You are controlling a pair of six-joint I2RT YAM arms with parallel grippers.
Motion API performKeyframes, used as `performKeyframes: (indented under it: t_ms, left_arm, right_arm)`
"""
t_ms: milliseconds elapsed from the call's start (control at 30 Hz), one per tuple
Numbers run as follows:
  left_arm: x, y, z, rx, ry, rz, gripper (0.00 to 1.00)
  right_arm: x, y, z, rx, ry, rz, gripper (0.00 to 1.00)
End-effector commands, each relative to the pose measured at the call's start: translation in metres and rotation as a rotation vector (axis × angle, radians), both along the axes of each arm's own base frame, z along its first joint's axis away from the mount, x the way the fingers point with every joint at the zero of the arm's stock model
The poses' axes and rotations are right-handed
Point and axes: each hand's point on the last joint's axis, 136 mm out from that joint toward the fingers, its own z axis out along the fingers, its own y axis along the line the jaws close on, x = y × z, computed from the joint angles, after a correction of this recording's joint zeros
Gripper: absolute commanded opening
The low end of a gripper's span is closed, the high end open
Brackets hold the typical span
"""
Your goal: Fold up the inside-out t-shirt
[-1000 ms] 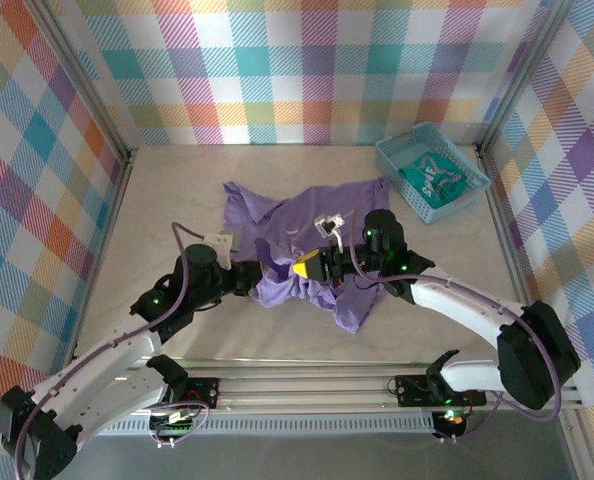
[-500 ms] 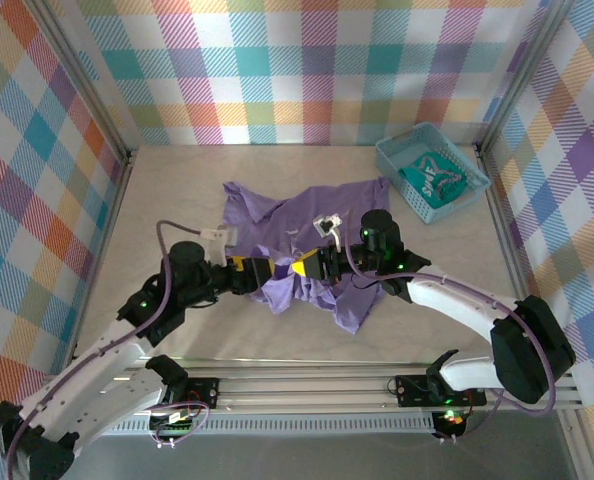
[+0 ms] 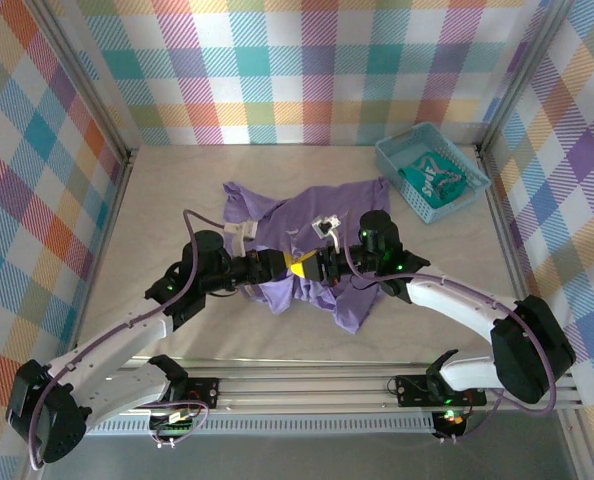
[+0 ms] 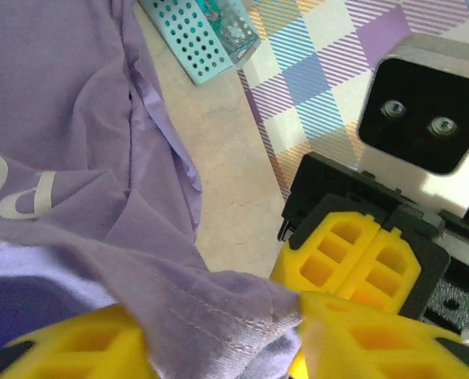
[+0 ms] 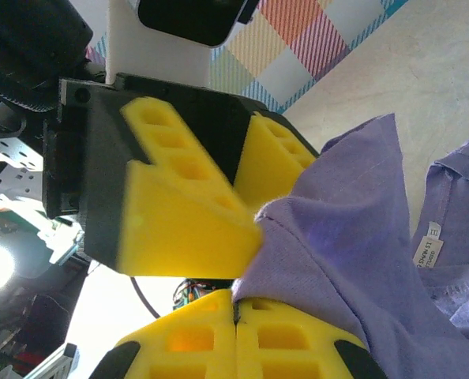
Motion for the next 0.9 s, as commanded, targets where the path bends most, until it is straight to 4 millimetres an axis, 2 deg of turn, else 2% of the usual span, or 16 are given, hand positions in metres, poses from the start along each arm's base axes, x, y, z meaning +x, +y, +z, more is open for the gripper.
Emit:
performKeyframes:
  t_ms: [0, 133, 167, 300, 433, 633, 700, 767, 800, 867]
  left_arm:
    - [0.003, -0.003, 0.027, -0.048, -0.079, -0.011, 0.3]
    - [0.002, 0.006, 0.027, -0.003, -0.103, 0.012, 0.02]
    - [0.0, 0.01, 0.023, 0.033, -0.104, 0.02, 0.0]
    - [-0.013, 0.029, 0.017, 0.158, -0.114, 0.023, 0.0]
    - [-0.026, 0.03, 0.013, 0.185, -0.074, -0.028, 0.0]
    - [-0.031, 0.02, 0.017, 0.153, -0.046, -0.089, 0.0]
    - [-0.031, 0.021, 0.017, 0.159, -0.048, -0.085, 0.0]
    - [-0.03, 0.024, 0.018, 0.17, -0.051, -0.068, 0.0]
    - [-0.03, 0.026, 0.017, 0.179, -0.051, -0.06, 0.0]
    - [-0.03, 0.028, 0.016, 0.192, -0.048, -0.058, 0.0]
  right_arm:
    - [0.001, 0.001, 0.003, -0.006, -0.046, -0.009, 0.0]
    - [0.003, 0.001, -0.009, -0.078, -0.079, -0.04, 0.0]
    - [0.003, 0.001, -0.013, -0.108, -0.095, -0.046, 0.03]
    - [0.016, -0.017, -0.031, -0.275, -0.187, -0.19, 0.33]
    - [0.022, -0.025, -0.039, -0.329, -0.278, -0.247, 0.43]
    - [0.026, -0.002, -0.05, -0.336, -0.288, -0.197, 0.55]
    - [0.025, 0.006, -0.048, -0.324, -0.292, -0.167, 0.56]
    - [0.024, 0.01, -0.049, -0.314, -0.29, -0.149, 0.5]
    - [0.023, 0.011, -0.05, -0.315, -0.291, -0.141, 0.44]
    - [0.024, 0.007, -0.055, -0.345, -0.29, -0.156, 0.23]
